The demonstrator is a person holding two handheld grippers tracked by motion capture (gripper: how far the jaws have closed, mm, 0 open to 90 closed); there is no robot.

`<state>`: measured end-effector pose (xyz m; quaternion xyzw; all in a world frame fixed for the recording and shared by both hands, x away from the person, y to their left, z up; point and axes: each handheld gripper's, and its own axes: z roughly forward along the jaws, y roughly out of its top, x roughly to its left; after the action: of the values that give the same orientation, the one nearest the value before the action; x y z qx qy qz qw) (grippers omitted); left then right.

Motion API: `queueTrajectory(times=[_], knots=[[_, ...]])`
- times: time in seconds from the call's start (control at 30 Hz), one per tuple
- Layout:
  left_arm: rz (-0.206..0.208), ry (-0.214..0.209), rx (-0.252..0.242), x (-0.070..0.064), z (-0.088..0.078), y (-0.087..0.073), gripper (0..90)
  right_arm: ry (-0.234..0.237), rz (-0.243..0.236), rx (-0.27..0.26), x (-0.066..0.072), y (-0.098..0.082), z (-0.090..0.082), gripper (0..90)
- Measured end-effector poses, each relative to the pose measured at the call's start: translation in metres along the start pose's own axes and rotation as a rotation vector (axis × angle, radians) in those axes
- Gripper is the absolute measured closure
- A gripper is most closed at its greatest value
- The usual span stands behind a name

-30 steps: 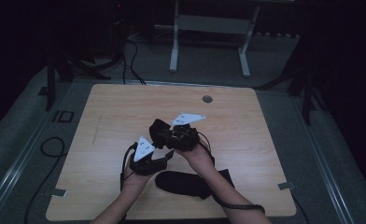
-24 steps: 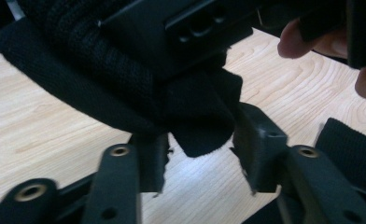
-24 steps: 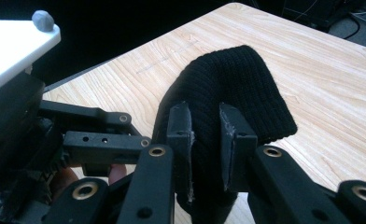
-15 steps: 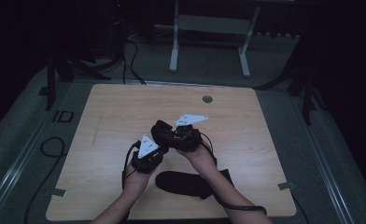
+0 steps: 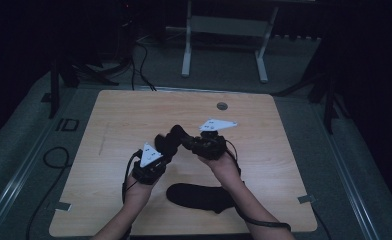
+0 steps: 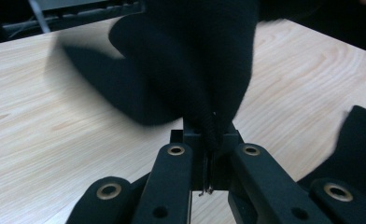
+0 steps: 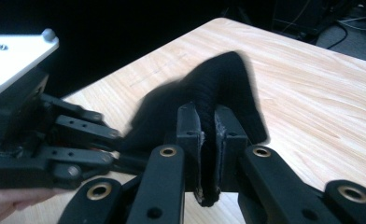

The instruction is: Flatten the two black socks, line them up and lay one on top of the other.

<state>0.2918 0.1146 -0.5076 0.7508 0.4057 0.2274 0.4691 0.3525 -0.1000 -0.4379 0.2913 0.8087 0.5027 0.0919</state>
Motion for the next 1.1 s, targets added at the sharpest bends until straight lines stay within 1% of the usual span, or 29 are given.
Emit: queueTrajectory(times=[0.03,0.1,0.13,0.2,0.27,0.3,0.33,0.43,0.5,0.57,0.67,0.73,0.8,0.83,0.9,0.93,0.97,1.0,1.03,1.07,1.1], knots=[[0.008,0.0,0.006,0.002,-0.001,0.0,88.7,-0.004,0.011,-0.006,-0.004,0.0,-0.003,82.9],[0.019,0.013,0.003,0.003,-0.003,0.0,88.8,0.006,0.02,0.005,-0.009,-0.002,-0.007,83.2],[0.023,0.018,0.01,0.003,-0.003,0.0,88.7,-0.004,0.01,0.011,-0.009,-0.004,-0.006,83.3],[0.008,0.024,0.014,0.005,-0.004,0.0,88.7,-0.011,-0.005,0.026,-0.008,-0.008,-0.006,83.4],[0.014,0.035,0.017,0.005,-0.003,0.0,88.6,0.002,0.011,0.024,-0.011,-0.011,-0.007,83.3],[0.016,0.033,0.017,0.005,-0.003,-0.001,88.7,0.003,0.014,0.023,-0.011,-0.012,-0.008,83.3],[0.023,0.04,0.02,0.004,-0.003,-0.001,88.6,0.0,0.013,0.026,-0.012,-0.014,-0.008,83.3],[0.029,0.037,0.028,0.001,0.0,-0.002,88.6,-0.009,0.01,0.037,-0.014,-0.017,-0.009,83.3],[0.037,0.026,0.042,-0.001,0.005,-0.003,88.5,-0.012,0.01,0.045,-0.017,-0.021,-0.01,83.3],[0.031,0.016,0.046,-0.002,0.009,-0.006,88.2,-0.016,0.011,0.061,-0.021,-0.028,-0.01,83.3],[0.028,-0.002,0.062,-0.006,0.018,-0.01,87.7,-0.019,0.03,0.085,-0.029,-0.04,-0.009,83.3],[0.037,-0.011,0.082,-0.01,0.024,-0.013,87.7,-0.021,0.05,0.098,-0.034,-0.048,-0.009,83.3],[0.048,-0.011,0.099,-0.014,0.029,-0.015,88.1,-0.033,0.056,0.108,-0.036,-0.054,-0.008,83.3],[0.044,-0.022,0.111,-0.015,0.032,-0.015,88.0,-0.036,0.062,0.112,-0.037,-0.057,-0.008,83.3],[0.029,-0.026,0.119,-0.015,0.038,-0.018,87.8,-0.046,0.057,0.127,-0.039,-0.061,-0.007,83.3],[0.019,-0.041,0.129,-0.014,0.041,-0.018,87.4,-0.042,0.065,0.131,-0.042,-0.064,-0.007,83.3],[0.008,-0.047,0.131,-0.013,0.042,-0.019,85.3,-0.045,0.067,0.137,-0.043,-0.066,-0.006,83.3],[-0.007,-0.049,0.135,-0.012,0.044,-0.02,80.0,-0.057,0.066,0.14,-0.044,-0.067,-0.006,83.3],[-0.015,-0.064,0.155,-0.01,0.046,-0.021,75.5,-0.059,0.071,0.148,-0.047,-0.069,-0.006,83.3],[-0.026,-0.075,0.182,-0.009,0.048,-0.022,69.1,-0.056,0.078,0.156,-0.049,-0.071,-0.006,83.3],[-0.025,-0.069,0.186,-0.008,0.048,-0.024,66.0,-0.067,0.084,0.164,-0.052,-0.074,-0.006,83.3]])
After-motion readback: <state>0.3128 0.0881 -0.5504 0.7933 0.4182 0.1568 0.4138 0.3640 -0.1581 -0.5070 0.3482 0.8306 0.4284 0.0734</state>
